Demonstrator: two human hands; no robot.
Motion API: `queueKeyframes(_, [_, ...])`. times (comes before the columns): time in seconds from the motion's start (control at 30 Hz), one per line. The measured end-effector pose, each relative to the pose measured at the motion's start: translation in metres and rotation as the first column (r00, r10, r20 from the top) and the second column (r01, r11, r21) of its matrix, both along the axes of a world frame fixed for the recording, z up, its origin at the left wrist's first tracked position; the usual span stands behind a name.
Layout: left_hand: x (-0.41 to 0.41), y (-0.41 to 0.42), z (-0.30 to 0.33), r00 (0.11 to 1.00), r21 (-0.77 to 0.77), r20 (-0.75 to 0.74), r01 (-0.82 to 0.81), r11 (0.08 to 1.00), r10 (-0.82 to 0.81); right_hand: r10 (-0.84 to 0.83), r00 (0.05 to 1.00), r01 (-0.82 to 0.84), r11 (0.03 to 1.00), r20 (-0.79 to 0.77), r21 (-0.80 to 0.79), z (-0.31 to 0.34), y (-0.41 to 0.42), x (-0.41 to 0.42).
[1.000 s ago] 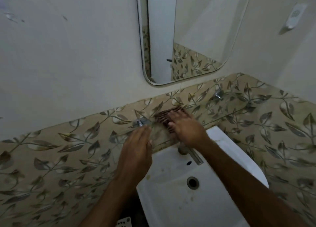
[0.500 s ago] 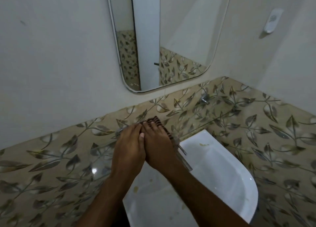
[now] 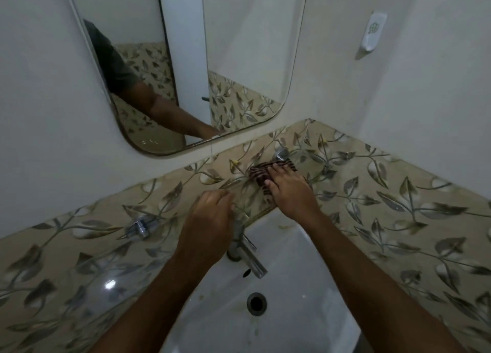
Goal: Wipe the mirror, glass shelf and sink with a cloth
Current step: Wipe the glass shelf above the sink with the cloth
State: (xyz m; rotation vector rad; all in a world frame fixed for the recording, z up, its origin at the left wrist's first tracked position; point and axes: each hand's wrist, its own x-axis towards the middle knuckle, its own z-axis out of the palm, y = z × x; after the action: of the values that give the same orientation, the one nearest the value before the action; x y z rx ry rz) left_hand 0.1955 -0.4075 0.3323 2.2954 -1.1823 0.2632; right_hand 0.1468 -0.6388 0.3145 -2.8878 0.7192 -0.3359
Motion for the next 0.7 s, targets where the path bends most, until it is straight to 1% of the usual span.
queueKeyframes(0.03, [0.003,-0.007,-0.001,1.000,0.010,0.021,0.006,1.000,-0.006,-0.022,1.000,0.023,0.999,0.012,-0.042,-0.002,0.006,-0.001])
queueKeyframes(0.07, [0.004,-0.014,0.001,1.000,0.029,0.017,0.004,1.000,-0.005,0.013,1.000,-0.010,0.995,0.028,-0.096,-0.004,0.019,-0.002])
queueKeyframes(0.1, [0.006,-0.022,0.003,1.000,0.039,0.018,0.007,0.999,-0.008,0.089,0.995,-0.083,0.988,0.048,-0.127,-0.005,0.034,-0.004])
queueKeyframes(0.17, [0.007,-0.036,0.006,1.000,0.057,0.007,0.026,0.998,-0.027,0.228,0.965,-0.218,0.972,0.132,-0.085,-0.011,0.053,-0.013])
queueKeyframes(0.2, [0.007,-0.039,0.006,0.999,0.058,0.016,0.036,0.998,-0.037,0.248,0.959,-0.243,0.969,0.140,-0.051,-0.011,0.051,-0.017])
queueKeyframes(0.23, [0.006,-0.040,0.007,0.998,0.056,0.033,0.043,0.998,-0.045,0.235,0.964,-0.234,0.972,0.125,-0.027,-0.008,0.042,-0.019])
queueKeyframes(0.3, [0.006,-0.037,0.005,0.996,0.047,0.068,0.047,0.998,-0.050,0.132,0.989,-0.131,0.991,0.069,-0.025,-0.005,0.012,-0.019])
queueKeyframes(0.37, [0.006,-0.035,0.002,0.997,0.068,0.054,0.044,0.997,-0.047,-0.018,0.999,0.016,0.998,-0.045,-0.059,-0.001,-0.023,-0.013])
queueKeyframes(0.43, [0.006,-0.031,0.001,0.997,0.050,0.039,0.061,0.997,-0.063,-0.137,0.977,0.119,0.986,-0.162,-0.119,0.006,-0.050,-0.003])
queueKeyframes(0.5, [0.003,-0.023,0.002,0.995,0.012,0.057,0.079,0.997,-0.080,-0.230,0.947,0.200,0.968,-0.223,-0.151,0.012,-0.069,0.006])
queueKeyframes(0.57, [0.001,-0.009,0.002,0.993,-0.013,0.083,0.087,0.996,-0.085,-0.303,0.927,0.271,0.948,-0.223,-0.165,0.016,-0.084,0.015])
queueKeyframes(0.63, [0.003,0.011,0.003,0.997,-0.008,0.054,0.060,0.998,-0.059,-0.357,0.914,0.336,0.932,-0.193,-0.136,0.016,-0.091,0.020])
queueKeyframes(0.7, [0.005,0.031,0.002,0.999,0.031,0.029,0.015,0.999,-0.016,-0.347,0.922,0.327,0.935,-0.171,-0.137,0.012,-0.089,0.022])
